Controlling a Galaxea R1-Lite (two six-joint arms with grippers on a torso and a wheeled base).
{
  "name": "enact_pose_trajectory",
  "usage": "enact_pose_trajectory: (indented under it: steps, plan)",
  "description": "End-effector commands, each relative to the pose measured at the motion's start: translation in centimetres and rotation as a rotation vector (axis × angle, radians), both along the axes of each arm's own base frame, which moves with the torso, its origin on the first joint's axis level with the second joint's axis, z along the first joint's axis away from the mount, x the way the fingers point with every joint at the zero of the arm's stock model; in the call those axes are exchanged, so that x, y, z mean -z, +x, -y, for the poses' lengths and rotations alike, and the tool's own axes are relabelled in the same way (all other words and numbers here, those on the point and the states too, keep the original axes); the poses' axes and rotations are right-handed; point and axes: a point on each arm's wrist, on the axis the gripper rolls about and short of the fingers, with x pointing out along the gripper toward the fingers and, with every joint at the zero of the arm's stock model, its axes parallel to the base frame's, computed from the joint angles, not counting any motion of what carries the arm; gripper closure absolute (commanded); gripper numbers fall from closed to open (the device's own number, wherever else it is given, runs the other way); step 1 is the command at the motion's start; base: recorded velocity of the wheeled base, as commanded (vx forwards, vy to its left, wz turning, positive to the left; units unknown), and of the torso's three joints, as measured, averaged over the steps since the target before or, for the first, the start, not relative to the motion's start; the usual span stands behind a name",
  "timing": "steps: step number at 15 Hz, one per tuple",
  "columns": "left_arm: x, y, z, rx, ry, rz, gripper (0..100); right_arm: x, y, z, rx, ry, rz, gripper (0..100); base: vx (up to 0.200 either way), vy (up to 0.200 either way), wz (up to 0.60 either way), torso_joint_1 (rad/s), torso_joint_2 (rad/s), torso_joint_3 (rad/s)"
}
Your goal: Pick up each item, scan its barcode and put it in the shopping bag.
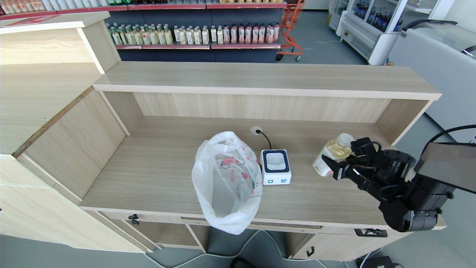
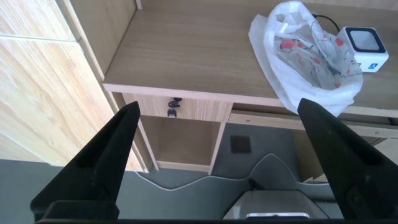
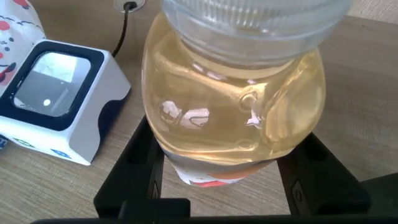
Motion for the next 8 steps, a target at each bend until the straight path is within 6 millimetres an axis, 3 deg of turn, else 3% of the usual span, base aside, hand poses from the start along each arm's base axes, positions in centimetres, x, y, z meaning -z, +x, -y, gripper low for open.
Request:
enact_pose_trajectory:
  steps: [1, 5, 8]
  plan:
    - [0.0, 0.0, 0.0, 0.000, 0.000, 0.000, 0, -7.1, -3.9, 0.8, -0.105, 0.057, 0.035, 100, 0.000, 0.000, 0.00, 0.000, 0.00, 0.000]
    - [0.0, 0.0, 0.0, 0.000, 0.000, 0.000, 0, -15.7, -9.9, 0.7, -0.425, 0.228, -0.018, 100, 0.000, 0.000, 0.00, 0.000, 0.00, 0.000]
    - [0.0, 0.0, 0.0, 0.000, 0.000, 0.000, 0, -19.4, -14.9, -1.0, -0.673, 0.377, -0.119, 100, 0.000, 0.000, 0.00, 0.000, 0.00, 0.000]
